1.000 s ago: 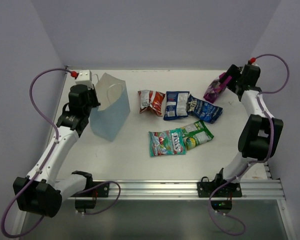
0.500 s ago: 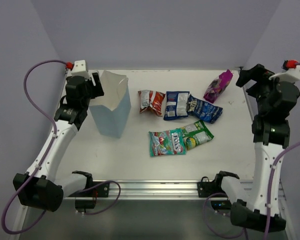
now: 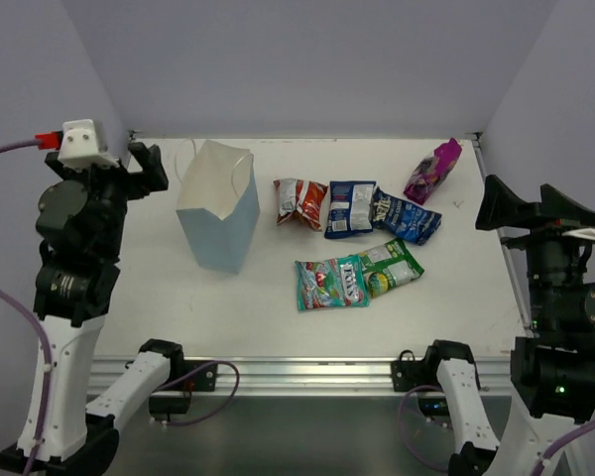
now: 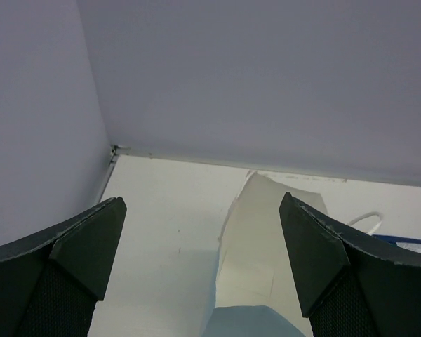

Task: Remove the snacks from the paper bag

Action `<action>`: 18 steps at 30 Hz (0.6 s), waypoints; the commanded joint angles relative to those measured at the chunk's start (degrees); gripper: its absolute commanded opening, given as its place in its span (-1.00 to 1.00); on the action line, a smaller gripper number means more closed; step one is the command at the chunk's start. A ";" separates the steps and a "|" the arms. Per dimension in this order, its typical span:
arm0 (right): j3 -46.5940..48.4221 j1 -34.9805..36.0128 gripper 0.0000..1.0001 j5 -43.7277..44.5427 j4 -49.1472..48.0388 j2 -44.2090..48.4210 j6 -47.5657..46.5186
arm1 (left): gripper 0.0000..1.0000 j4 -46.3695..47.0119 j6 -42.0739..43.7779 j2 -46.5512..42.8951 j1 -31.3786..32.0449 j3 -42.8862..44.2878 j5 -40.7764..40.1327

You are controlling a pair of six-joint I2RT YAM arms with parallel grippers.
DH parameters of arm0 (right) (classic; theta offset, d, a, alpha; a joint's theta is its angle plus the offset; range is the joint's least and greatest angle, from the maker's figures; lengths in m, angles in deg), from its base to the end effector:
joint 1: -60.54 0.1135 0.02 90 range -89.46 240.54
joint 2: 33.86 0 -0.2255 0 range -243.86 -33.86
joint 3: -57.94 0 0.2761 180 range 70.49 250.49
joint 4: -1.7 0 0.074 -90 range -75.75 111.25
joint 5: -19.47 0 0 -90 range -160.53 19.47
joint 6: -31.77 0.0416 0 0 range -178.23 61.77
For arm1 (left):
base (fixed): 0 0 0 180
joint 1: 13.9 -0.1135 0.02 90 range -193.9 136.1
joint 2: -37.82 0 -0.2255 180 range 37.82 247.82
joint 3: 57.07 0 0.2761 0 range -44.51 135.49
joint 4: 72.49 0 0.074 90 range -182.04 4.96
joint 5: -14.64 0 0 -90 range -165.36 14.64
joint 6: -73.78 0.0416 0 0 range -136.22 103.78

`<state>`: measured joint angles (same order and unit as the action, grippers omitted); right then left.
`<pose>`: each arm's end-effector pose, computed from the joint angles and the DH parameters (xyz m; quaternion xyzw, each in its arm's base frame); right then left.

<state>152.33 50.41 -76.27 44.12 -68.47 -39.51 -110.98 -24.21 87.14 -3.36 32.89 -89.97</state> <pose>0.0829 -0.0106 0.5146 0.1083 0.5830 0.0898 0.8002 0.1953 -0.0257 0.4686 -0.0762 0.6900 -0.0280 0.7193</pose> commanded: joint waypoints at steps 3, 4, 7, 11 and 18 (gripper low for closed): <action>0.69 5.19 0.98 2.99 0.55 4.81 -3.42 | 1.00 -6.41 4.12 -6.86 0.70 5.56 0.64; 0.34 6.17 0.98 3.97 0.11 6.73 -4.38 | 1.00 -6.76 4.30 -7.74 0.70 6.00 -0.06; -1.07 9.51 0.98 7.48 -1.03 9.73 -5.88 | 1.00 -8.60 4.74 -10.47 1.41 7.32 -2.43; -4.67 12.59 0.98 11.36 -4.55 15.17 -7.47 | 1.00 -10.98 4.30 -13.46 2.20 9.08 -5.16; -5.99 14.26 0.98 11.45 -6.57 18.43 -8.79 | 1.00 -11.86 4.30 -15.66 3.52 9.25 -5.61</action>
<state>147.26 64.18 -66.65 40.05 -50.53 -46.57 -121.29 -21.08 71.94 -0.45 41.11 -94.82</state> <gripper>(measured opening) 0.989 0.997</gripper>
